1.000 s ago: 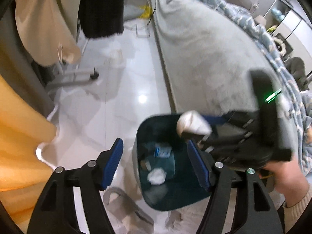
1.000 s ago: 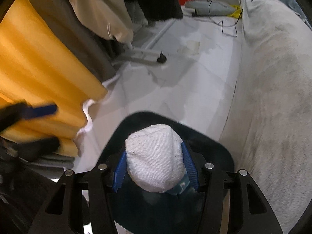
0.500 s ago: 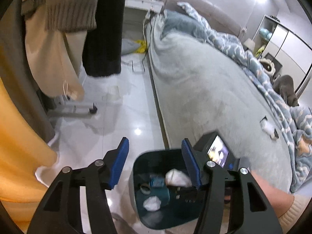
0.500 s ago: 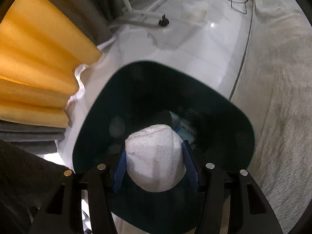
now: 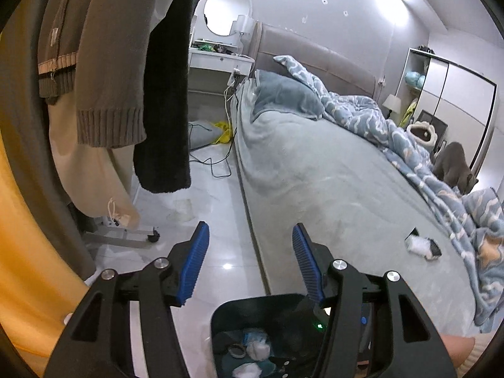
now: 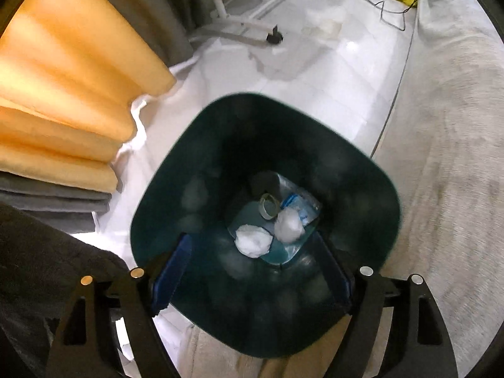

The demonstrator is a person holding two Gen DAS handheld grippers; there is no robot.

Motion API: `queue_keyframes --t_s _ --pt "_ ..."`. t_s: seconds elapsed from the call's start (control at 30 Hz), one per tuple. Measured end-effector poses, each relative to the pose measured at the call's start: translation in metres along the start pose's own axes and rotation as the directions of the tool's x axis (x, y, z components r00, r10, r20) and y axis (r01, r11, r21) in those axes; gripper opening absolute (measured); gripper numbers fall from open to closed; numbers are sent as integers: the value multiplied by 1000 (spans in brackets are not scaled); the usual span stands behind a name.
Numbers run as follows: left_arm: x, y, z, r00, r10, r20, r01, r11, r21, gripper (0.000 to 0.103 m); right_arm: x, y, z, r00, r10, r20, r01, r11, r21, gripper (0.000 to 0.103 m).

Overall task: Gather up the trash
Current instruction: 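Move both tools back over the bed toward the remaining items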

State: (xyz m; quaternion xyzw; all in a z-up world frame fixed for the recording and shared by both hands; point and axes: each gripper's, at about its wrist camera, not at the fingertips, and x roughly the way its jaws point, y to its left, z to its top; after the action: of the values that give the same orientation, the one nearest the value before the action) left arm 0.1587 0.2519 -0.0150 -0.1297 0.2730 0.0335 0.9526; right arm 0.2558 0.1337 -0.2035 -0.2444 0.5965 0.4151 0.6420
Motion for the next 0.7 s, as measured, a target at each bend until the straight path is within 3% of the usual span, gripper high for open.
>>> queue_keyframes --t_s 0.13,0.3,0.7 --pt "-5 -12 10 999 2 45 -4 1000 30 57 -23 -4 -2 996 20 89 -21 1000 20 80" --pt "-6 -22 17 998 -3 68 2 1000 17 58 -58 -13 -8 974 18 224 -25 999 29 80" --pt "10 -71 20 997 -53 55 51 998 35 68 -133 -55 -44 885 -92 456 56 994 92 80"
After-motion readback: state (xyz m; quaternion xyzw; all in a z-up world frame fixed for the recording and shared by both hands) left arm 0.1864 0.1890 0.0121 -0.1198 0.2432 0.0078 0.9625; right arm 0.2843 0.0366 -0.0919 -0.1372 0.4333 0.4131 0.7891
